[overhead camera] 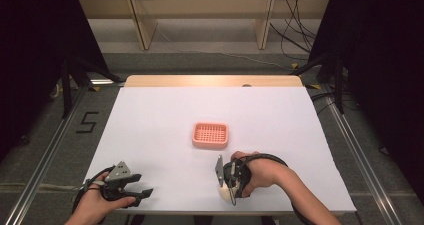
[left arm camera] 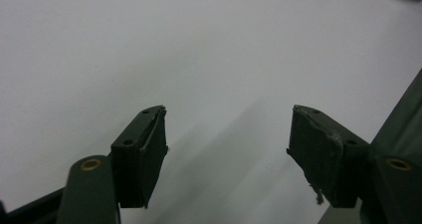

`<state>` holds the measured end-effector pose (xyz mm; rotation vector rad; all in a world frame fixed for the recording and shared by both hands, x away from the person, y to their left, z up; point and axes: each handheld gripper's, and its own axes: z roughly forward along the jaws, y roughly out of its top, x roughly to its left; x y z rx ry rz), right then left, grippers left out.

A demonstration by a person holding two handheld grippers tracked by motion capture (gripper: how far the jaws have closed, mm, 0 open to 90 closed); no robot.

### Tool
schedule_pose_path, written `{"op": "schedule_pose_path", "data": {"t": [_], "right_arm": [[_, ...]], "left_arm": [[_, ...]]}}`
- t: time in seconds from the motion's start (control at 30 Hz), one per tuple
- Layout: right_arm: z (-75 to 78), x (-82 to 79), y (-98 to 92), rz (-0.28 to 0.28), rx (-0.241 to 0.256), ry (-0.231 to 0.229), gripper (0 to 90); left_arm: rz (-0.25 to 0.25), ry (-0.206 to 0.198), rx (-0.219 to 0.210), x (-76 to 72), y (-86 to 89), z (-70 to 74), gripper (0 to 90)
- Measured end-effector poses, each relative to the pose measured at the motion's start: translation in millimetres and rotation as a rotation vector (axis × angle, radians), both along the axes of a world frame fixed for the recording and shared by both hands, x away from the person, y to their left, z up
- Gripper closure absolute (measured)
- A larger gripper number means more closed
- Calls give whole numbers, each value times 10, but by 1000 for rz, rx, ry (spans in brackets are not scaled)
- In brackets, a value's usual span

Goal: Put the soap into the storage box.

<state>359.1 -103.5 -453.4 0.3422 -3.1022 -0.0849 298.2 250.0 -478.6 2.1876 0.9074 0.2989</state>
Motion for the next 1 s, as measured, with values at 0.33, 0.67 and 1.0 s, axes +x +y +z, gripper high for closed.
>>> {"op": "schedule_pose_path", "data": {"t": [0.33, 0.67, 1.0], "right_arm": [[-32, 25, 12, 8, -16, 14, 454], [-26, -6, 56, -79, -22, 5, 504], [-22, 46, 45, -77, 2, -3, 505]], "left_arm": [[8, 19, -9, -15, -7, 1, 308], [18, 21, -31, -22, -16, -5, 308], [17, 20, -30, -20, -16, -5, 308]]}}
